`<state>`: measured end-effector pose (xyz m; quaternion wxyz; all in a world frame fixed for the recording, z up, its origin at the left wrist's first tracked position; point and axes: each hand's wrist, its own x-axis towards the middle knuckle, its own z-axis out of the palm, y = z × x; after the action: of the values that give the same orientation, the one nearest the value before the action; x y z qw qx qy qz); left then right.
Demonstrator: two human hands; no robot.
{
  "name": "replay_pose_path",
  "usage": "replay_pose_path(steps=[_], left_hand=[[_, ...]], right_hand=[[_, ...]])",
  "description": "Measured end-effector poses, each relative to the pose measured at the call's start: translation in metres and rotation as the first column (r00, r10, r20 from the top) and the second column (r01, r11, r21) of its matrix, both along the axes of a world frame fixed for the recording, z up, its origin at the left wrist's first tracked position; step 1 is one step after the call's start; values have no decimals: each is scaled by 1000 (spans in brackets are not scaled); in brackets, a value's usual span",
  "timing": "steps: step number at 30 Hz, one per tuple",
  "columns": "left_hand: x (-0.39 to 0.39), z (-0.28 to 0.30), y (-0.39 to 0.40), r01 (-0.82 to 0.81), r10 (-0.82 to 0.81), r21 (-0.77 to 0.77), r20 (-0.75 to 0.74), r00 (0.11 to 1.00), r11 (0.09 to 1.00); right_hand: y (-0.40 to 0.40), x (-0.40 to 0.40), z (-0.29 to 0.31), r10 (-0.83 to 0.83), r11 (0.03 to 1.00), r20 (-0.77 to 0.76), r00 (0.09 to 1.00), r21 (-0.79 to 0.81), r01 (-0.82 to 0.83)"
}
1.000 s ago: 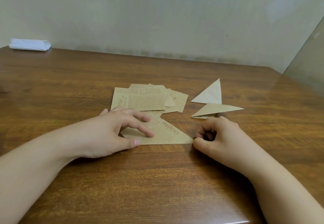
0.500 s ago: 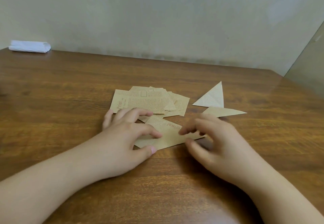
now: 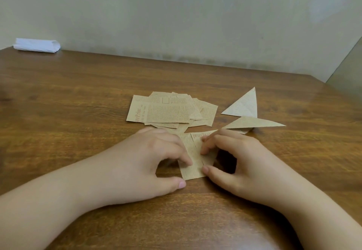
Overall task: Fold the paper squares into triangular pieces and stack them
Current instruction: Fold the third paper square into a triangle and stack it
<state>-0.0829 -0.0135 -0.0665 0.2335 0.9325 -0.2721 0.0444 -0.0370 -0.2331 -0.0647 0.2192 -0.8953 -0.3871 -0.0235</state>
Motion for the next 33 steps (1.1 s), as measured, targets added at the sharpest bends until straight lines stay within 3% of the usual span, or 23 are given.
replay_pose_path(steps=[3, 7, 9, 15, 17, 20, 23, 29, 33], left_hand=[[-1, 1, -1, 1, -1, -14, -3, 1000, 1000], [-3, -1, -2, 20, -20, -2, -36, 999, 1000], [-4, -1, -4, 48, -48, -7, -54, 997, 999], [-3, -5, -6, 132, -131, 14, -61, 989, 991], [-3, -7, -5, 139, -138, 3, -29, 990, 990], [-3, -6, -3, 144, -144, -21, -33, 989, 989], [-4, 0, -2, 158, -163, -70, -72, 984, 985], [-5, 3, -1, 145, -153, -82, -112, 982, 986], [-6, 4, 0, 118, -131, -92, -148, 980, 989]], right_hand=[[1, -1, 0, -57, 998, -11, 998, 11, 57], [-3, 3, -1, -383, 917, 26, 923, 134, 376], [-2, 4, -3, -434, 895, -11, 901, 111, 433], [6, 3, -2, -363, 867, -294, 884, 240, 436], [4, 5, -3, -362, 886, -232, 903, 216, 410], [1, 7, 2, -319, 946, -81, 944, 32, 323], [0, 5, 9, -250, 968, -129, 960, -71, 243], [0, 3, 8, -234, 972, -240, 942, -37, 232], [-3, 2, 9, -212, 974, -215, 953, 34, 224]])
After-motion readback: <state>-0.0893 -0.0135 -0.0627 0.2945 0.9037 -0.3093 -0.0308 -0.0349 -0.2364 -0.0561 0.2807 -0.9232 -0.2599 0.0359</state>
